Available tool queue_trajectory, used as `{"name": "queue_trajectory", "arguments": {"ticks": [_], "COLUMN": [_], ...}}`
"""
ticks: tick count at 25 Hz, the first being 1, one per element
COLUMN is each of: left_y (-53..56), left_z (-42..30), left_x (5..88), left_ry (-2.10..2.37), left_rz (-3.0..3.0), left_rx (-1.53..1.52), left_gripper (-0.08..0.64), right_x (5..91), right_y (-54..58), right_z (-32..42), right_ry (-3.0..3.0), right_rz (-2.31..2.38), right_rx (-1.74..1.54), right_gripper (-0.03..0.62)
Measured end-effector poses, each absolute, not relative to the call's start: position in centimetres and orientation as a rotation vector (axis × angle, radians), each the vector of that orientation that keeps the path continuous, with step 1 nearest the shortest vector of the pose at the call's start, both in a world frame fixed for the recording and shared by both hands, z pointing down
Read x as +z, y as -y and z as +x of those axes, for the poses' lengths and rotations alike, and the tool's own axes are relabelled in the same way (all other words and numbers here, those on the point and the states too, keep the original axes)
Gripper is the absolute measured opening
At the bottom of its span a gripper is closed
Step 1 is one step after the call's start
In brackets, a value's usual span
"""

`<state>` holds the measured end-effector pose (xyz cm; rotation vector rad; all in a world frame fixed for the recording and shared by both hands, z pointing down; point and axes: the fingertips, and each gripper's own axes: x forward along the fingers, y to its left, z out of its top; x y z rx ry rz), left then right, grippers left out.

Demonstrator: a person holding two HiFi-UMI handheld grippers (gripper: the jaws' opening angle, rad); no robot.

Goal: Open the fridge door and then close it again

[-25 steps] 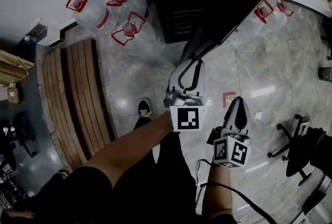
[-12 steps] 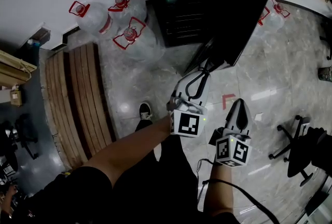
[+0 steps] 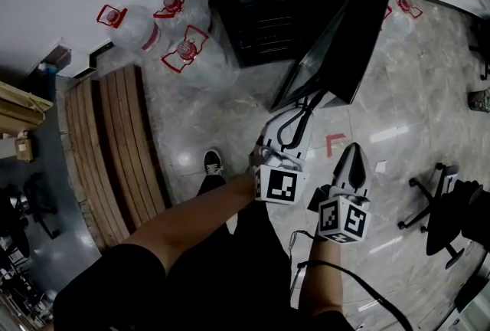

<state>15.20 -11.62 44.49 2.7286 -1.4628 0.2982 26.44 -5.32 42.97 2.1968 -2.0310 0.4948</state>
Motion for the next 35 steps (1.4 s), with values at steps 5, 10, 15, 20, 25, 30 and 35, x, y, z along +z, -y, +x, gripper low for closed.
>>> {"name": "queue_trajectory", "arguments": {"ticks": [5, 10, 15, 20, 25, 30, 35], "left_y": [11.0, 10.5, 10.4, 10.3, 10.6, 11.4, 12.8], "left_z": [16.2, 17.1, 17.6, 17.6, 17.0, 15.2, 12.7], "left_x": [44.5, 44.5, 44.4, 44.4, 44.5, 44.6, 44.6], "left_ry": [1.480, 1.476, 1.456, 1.457, 1.450, 1.453, 1.456], "left_rz": [2.725, 2.724, 2.731, 2.738, 2.745, 2.742, 2.736], "left_rx": [0.304, 0.322, 0.306, 0.305, 0.305, 0.294, 0.285], "left_gripper": [0.035, 0.032, 0.032, 0.032, 0.032, 0.032, 0.034], "right_x": [43.2, 43.3, 43.3, 43.6, 43.8, 44.0, 44.3], "right_y": [4.6, 4.1, 4.1, 3.8, 4.3, 5.2, 6.6], "right_z": [27.2, 27.9, 28.3, 28.4, 27.7, 26.3, 24.4], "right_ry": [2.016, 2.002, 1.996, 1.990, 1.999, 2.020, 2.052], "right_rz": [2.209, 2.220, 2.227, 2.223, 2.211, 2.179, 2.137], "right_rx": [0.497, 0.505, 0.501, 0.508, 0.509, 0.512, 0.512], "right_gripper": [0.015, 0.015, 0.015, 0.015, 0.015, 0.015, 0.015]}}
